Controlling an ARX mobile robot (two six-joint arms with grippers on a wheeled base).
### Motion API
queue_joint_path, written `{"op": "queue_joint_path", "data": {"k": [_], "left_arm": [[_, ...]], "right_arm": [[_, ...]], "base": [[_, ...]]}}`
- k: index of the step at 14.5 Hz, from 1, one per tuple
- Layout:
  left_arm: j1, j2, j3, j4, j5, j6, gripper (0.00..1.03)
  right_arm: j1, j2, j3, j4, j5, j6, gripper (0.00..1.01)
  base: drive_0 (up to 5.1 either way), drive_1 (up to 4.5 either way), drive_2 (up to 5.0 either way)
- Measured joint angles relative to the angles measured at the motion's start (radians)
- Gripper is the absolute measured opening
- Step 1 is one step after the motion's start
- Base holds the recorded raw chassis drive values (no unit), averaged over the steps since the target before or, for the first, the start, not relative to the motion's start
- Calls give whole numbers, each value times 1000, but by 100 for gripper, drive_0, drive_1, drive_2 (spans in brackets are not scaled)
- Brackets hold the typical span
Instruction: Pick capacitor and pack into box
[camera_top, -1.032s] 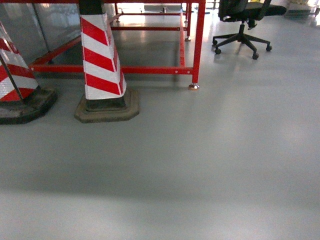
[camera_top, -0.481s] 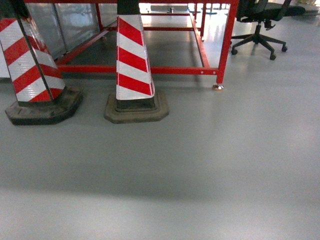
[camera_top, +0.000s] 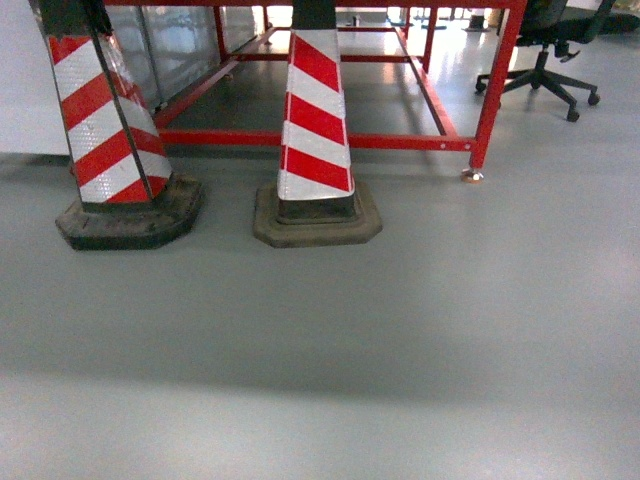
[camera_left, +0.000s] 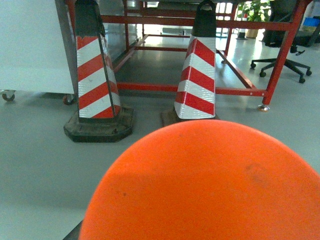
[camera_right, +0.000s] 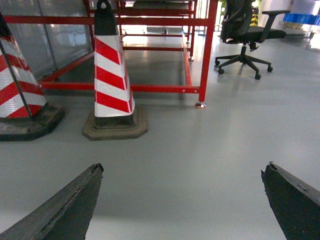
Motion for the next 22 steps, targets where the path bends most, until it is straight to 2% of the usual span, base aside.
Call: {"op": "queue_joint_path", "data": {"k": [8,22], "left_arm": [[0,0,0,-1,1,0,43],[0,0,0,-2,2,0,43]], "right_arm": [[0,0,0,1,-1,0,98],[0,0,0,-1,2,0,98]], "base": [[0,0,0],[0,418,-417]]}}
